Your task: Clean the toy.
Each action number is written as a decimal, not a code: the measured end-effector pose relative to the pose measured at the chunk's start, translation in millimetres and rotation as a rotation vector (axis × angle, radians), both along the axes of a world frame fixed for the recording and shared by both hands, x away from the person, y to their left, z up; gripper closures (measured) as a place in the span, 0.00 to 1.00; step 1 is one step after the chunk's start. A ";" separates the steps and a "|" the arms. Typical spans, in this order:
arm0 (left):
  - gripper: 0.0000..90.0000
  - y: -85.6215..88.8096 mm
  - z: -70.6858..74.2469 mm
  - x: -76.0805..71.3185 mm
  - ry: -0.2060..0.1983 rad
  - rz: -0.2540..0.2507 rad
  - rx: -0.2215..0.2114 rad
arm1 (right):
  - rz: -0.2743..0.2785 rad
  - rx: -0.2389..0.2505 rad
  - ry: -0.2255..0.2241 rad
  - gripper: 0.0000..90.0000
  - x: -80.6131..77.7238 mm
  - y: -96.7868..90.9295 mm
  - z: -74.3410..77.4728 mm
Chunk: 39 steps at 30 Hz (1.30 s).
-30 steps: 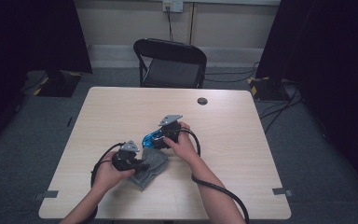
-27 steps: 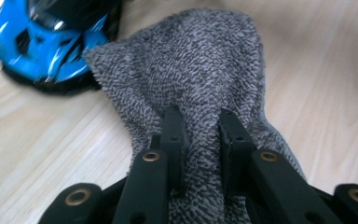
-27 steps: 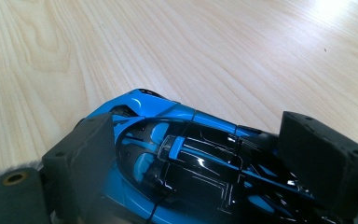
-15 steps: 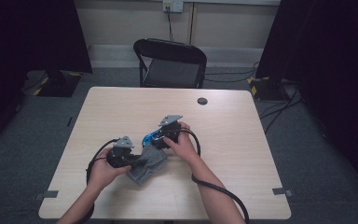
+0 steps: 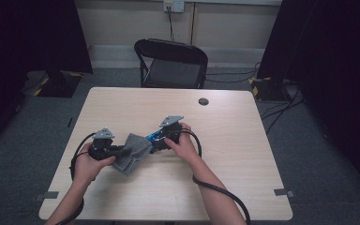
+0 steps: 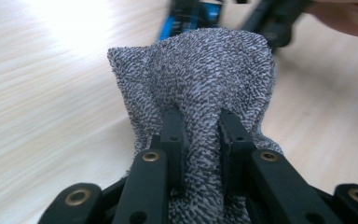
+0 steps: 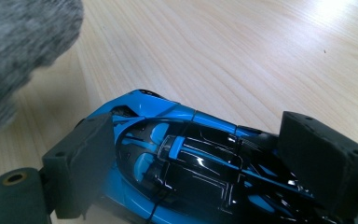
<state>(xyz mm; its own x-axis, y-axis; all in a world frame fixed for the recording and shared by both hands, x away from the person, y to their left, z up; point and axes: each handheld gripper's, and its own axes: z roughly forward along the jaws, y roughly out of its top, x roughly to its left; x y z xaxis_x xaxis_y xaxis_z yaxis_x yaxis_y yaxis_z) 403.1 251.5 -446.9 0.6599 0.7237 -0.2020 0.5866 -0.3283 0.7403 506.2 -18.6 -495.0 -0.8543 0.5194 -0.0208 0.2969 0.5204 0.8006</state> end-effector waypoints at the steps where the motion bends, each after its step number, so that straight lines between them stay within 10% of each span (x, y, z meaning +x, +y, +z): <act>1: 0.83 2.5 -1.6 2.5 0.004 0.020 0.002 | 0.000 0.000 0.001 0.13 0.0 0.2 0.1; 10: 0.83 21.3 -20.4 32.0 0.037 0.185 0.037 | 0.001 -0.003 0.004 0.13 0.1 0.5 0.4; 17: 0.83 7.7 -25.6 46.1 0.025 0.222 0.127 | 0.002 -0.003 0.005 0.13 0.3 0.5 0.4; 39: 0.83 -27.1 -28.5 20.3 0.074 0.058 0.164 | 0.002 -0.009 0.007 0.13 0.6 0.8 1.0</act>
<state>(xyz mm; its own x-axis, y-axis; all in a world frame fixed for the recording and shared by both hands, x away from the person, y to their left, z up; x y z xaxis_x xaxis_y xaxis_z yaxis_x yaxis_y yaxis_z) 423.4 224.4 -475.4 0.6037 0.7874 -0.1250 0.6592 -0.4048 0.6337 506.9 -17.8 -494.0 -0.8557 0.5171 -0.0195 0.3011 0.5283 0.7939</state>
